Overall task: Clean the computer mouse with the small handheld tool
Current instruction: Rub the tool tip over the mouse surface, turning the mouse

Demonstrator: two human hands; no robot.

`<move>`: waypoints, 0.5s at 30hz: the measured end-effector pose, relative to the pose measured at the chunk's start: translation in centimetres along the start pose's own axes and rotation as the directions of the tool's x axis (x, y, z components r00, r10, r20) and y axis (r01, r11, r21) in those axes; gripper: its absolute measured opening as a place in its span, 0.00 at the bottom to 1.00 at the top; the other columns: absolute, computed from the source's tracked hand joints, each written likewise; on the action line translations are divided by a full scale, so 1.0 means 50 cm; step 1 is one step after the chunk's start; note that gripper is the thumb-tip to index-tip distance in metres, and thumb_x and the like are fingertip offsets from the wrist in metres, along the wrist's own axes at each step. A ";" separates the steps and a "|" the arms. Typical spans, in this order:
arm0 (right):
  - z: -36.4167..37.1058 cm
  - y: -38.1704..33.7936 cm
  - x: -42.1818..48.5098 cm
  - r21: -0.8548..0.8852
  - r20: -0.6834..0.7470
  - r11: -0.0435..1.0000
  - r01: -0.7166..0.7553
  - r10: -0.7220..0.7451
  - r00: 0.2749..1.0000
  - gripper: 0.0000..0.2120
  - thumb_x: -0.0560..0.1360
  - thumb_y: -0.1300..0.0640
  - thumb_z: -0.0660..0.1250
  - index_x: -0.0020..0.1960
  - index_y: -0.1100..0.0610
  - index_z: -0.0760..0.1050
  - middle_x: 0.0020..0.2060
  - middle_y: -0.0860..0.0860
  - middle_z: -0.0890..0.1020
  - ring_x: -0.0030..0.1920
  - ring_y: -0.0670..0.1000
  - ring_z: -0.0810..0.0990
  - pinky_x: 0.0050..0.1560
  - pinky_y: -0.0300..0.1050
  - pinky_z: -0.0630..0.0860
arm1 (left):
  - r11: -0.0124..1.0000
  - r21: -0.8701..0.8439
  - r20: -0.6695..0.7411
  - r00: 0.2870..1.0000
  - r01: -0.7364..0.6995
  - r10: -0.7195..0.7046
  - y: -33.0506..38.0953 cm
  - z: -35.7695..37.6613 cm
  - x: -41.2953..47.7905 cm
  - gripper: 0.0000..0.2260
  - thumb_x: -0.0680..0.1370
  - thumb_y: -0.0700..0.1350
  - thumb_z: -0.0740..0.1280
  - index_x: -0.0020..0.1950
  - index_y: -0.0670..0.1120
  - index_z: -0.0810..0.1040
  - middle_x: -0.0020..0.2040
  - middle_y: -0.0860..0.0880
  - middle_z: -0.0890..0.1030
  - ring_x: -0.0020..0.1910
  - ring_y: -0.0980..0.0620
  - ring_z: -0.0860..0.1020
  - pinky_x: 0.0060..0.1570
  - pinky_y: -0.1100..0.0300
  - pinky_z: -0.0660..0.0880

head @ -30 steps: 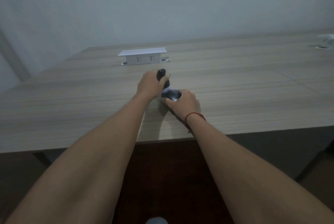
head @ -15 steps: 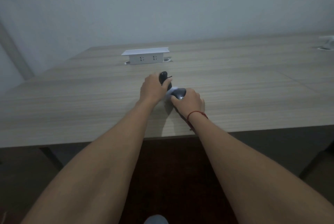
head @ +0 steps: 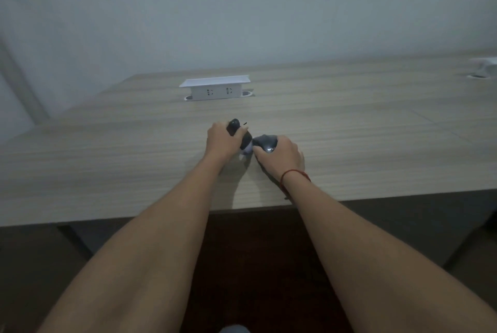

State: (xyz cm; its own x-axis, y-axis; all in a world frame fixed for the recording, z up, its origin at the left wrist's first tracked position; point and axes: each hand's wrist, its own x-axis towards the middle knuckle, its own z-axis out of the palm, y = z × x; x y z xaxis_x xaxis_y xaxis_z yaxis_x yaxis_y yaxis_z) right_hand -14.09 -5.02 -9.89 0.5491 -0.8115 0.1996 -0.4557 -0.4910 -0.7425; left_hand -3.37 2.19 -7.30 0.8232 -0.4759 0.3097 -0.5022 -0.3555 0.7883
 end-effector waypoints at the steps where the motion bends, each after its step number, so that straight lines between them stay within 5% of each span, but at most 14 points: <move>1: -0.001 -0.002 0.000 -0.017 -0.023 1.000 0.000 0.000 1.000 0.24 0.72 0.39 0.66 0.58 0.56 0.74 0.51 0.53 0.82 0.54 0.55 0.79 0.60 0.54 0.75 | 0.997 -0.067 0.023 0.999 0.029 -0.028 -0.004 -0.003 -0.001 0.17 0.74 0.52 0.70 0.46 0.37 0.81 0.44 0.39 0.83 0.46 0.39 0.82 0.46 0.46 0.81; 5: -0.005 -0.009 -0.002 -0.064 -0.041 0.998 0.002 -0.005 0.999 0.23 0.80 0.42 0.54 0.57 0.60 0.76 0.52 0.57 0.82 0.55 0.58 0.78 0.63 0.52 0.69 | 0.990 -0.122 -0.026 0.997 0.068 -0.072 -0.002 -0.007 -0.014 0.16 0.75 0.51 0.70 0.46 0.37 0.80 0.43 0.42 0.82 0.43 0.44 0.80 0.42 0.53 0.78; 8: -0.004 -0.007 -0.003 -0.067 -0.036 0.997 0.029 -0.031 0.999 0.22 0.82 0.45 0.51 0.55 0.60 0.77 0.50 0.57 0.82 0.53 0.58 0.78 0.62 0.54 0.69 | 0.984 -0.136 -0.074 0.989 0.118 -0.129 0.012 0.002 -0.019 0.16 0.75 0.52 0.70 0.48 0.37 0.80 0.46 0.40 0.82 0.47 0.42 0.81 0.50 0.49 0.80; 15: -0.020 -0.009 0.009 -0.078 -0.015 0.997 -0.006 0.005 1.000 0.23 0.82 0.46 0.51 0.59 0.62 0.76 0.57 0.60 0.81 0.60 0.61 0.76 0.63 0.50 0.66 | 0.956 -0.251 0.236 0.967 0.153 -0.093 -0.007 -0.049 -0.025 0.11 0.76 0.48 0.71 0.46 0.39 0.80 0.40 0.40 0.81 0.34 0.50 0.79 0.34 0.61 0.80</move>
State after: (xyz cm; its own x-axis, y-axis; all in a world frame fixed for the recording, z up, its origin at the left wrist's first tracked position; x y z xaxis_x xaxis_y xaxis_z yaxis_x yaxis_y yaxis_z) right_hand -14.32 -5.49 -8.81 0.5363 -0.8187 0.2053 -0.5123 -0.5091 -0.6916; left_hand -3.56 4.86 -6.66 0.7805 -0.6169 0.1014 -0.2880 -0.2108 0.9342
